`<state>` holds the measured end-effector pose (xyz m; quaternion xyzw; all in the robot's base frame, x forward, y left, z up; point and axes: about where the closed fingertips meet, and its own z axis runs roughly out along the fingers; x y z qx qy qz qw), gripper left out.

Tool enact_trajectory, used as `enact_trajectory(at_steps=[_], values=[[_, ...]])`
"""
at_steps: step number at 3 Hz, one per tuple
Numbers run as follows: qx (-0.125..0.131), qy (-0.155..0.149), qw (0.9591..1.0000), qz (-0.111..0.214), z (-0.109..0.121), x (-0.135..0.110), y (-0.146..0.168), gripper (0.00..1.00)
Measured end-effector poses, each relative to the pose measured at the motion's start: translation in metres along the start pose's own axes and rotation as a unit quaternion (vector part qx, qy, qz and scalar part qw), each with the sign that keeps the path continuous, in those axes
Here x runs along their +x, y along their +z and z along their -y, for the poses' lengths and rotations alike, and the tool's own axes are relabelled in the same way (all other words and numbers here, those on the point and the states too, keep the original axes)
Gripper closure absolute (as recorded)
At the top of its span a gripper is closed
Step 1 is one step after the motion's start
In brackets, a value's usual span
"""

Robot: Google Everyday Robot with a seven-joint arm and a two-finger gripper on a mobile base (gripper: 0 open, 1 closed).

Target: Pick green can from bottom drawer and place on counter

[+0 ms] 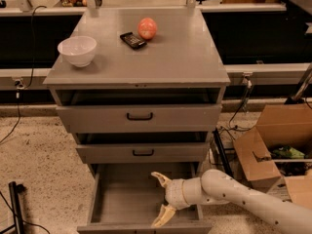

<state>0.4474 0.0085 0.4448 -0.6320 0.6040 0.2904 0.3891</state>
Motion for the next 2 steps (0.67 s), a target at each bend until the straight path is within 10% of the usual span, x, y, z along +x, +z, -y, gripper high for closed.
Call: enact_trajectory(at_steps=[2], values=[[0.035,0.049,0.9981,0.012,0.040,0.085,-0.030,0.00]])
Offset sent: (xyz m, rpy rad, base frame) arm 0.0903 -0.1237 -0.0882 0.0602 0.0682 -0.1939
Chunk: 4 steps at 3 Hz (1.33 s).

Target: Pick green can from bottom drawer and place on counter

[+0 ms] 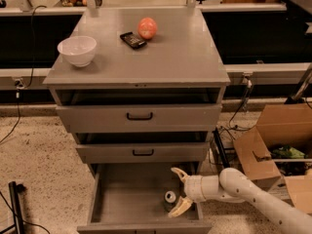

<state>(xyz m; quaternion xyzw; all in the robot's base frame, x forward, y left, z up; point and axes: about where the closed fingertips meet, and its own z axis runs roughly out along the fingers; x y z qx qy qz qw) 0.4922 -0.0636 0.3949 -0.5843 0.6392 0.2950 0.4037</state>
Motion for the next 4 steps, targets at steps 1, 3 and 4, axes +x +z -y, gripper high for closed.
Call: enact_trajectory(at_steps=[1,3,4], values=[[0.010,0.035,0.9993,0.007,0.028,0.047,0.011,0.00],[0.024,0.038,0.9990,0.007,0.043,0.053,0.007,0.00],[-0.002,0.045,0.9988,-0.022,0.044,0.060,0.029,0.00]])
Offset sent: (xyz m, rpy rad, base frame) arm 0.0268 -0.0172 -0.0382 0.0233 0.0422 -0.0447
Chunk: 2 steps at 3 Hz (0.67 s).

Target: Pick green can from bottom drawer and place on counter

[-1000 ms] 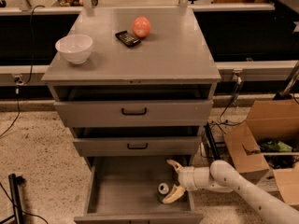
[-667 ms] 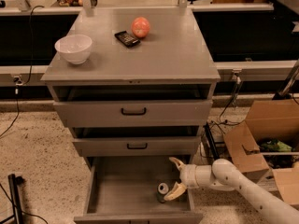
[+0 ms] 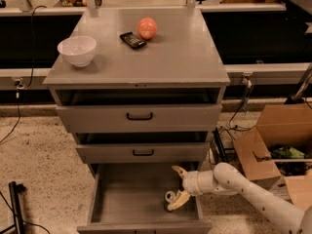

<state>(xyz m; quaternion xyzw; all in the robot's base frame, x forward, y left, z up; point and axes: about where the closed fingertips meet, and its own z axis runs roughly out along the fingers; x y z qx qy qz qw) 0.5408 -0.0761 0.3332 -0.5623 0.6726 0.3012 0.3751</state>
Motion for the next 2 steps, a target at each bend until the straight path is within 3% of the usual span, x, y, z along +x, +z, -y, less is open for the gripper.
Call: enact_trajectory(at_steps=[2], values=[[-0.010,0.009,0.9999,0.004,-0.0010,0.0043,-0.0036,0.00]])
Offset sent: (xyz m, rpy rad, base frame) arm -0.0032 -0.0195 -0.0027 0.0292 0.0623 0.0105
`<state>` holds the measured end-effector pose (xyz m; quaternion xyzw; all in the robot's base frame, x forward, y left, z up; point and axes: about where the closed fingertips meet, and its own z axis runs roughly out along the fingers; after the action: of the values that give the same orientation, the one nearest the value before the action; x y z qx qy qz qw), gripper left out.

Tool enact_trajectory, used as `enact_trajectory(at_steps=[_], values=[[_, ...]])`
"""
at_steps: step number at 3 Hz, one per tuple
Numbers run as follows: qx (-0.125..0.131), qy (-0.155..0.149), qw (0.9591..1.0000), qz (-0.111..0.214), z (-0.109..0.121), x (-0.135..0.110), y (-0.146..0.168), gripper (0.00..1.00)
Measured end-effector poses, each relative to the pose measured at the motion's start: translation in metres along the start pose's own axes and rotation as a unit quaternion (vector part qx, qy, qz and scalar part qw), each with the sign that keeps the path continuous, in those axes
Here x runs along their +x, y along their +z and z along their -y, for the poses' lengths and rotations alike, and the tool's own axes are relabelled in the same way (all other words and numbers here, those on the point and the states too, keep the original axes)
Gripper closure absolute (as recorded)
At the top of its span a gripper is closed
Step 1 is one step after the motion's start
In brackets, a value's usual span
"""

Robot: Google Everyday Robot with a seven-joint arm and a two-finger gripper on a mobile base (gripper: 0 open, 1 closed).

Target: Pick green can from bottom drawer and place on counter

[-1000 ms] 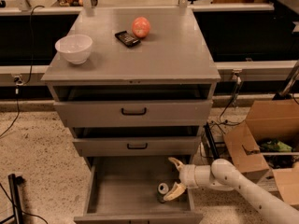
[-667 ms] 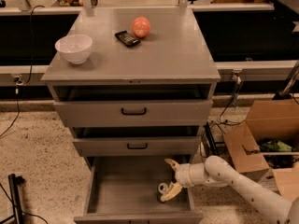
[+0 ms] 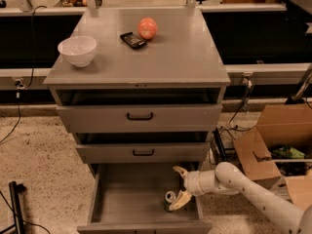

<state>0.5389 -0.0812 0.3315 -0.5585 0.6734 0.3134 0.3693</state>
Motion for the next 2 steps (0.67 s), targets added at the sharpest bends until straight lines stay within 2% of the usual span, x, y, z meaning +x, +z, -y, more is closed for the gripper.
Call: enact_trajectory(at_steps=[1,2], values=[[0.014,0.009,0.9999,0.000,-0.007,0.018,-0.006,0.00],[0.047,0.008,0.9987,0.018,-0.009,0.044,-0.009,0.00]])
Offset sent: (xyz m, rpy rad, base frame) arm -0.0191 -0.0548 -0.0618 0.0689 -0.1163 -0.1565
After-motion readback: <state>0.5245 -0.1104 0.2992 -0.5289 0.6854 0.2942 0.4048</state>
